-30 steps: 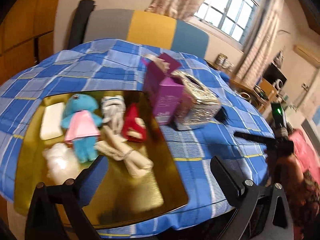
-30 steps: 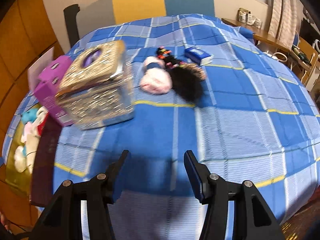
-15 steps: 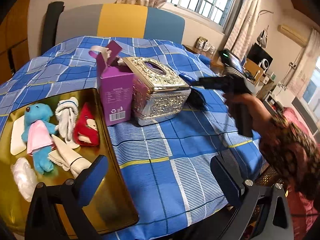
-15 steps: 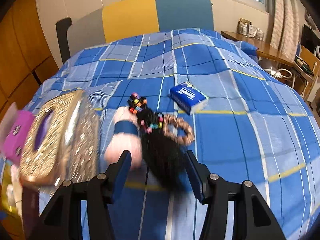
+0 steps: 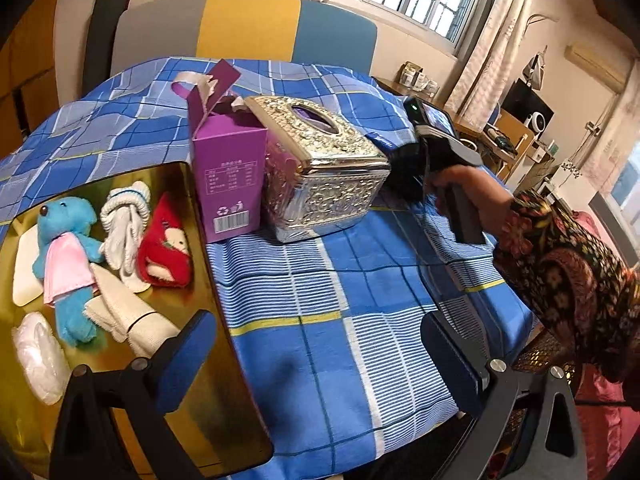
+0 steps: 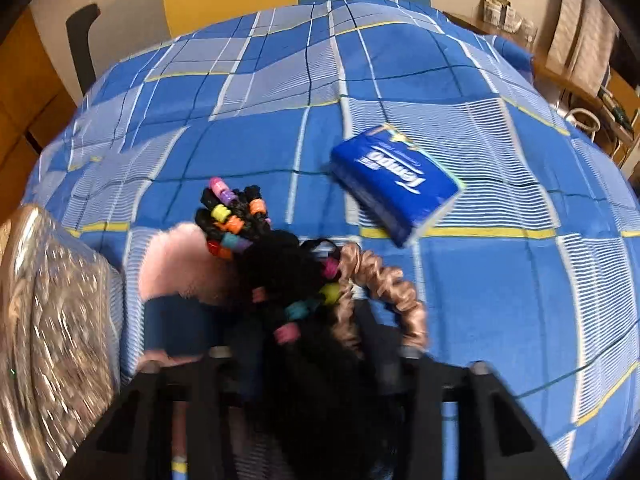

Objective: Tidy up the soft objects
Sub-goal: 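Move the right tool to the brown scrunchie beside the black hairpiece, then grasp the brown scrunchie with the right tool and lift it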

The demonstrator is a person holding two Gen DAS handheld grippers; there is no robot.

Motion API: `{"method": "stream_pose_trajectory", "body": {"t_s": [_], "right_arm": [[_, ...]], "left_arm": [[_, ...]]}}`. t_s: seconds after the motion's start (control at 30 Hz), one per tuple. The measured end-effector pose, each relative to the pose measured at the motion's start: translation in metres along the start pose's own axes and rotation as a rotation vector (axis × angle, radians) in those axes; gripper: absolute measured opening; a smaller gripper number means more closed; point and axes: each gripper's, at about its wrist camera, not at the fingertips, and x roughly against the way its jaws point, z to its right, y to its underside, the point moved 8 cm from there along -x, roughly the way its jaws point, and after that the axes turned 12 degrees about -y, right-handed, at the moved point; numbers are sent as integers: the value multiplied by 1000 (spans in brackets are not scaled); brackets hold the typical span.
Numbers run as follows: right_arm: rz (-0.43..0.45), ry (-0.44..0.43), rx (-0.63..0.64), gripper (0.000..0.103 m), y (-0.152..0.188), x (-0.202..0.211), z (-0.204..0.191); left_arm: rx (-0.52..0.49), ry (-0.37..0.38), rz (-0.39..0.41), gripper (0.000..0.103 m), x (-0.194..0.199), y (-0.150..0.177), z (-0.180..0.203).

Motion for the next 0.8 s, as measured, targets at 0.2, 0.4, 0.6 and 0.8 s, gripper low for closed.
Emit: {"method": "stream_pose_trajectory", "body": {"t_s": [0.2,0.4,0.6,0.8], "right_arm": [[-60,62,-64,27,50,41,45],[-72,4,-17,34,98,89,54],[281,-63,-80,38,77,163,70],[336,-18,-269,39,72,175,120]], "left_arm": [[-23,45,-1,102,-4,-2,20],[-49,92,-2,102,-6,-9,49],[-73,127,-8,103,-13,-29,90],[-37,194,-66,103,-49,-62,148]]}}
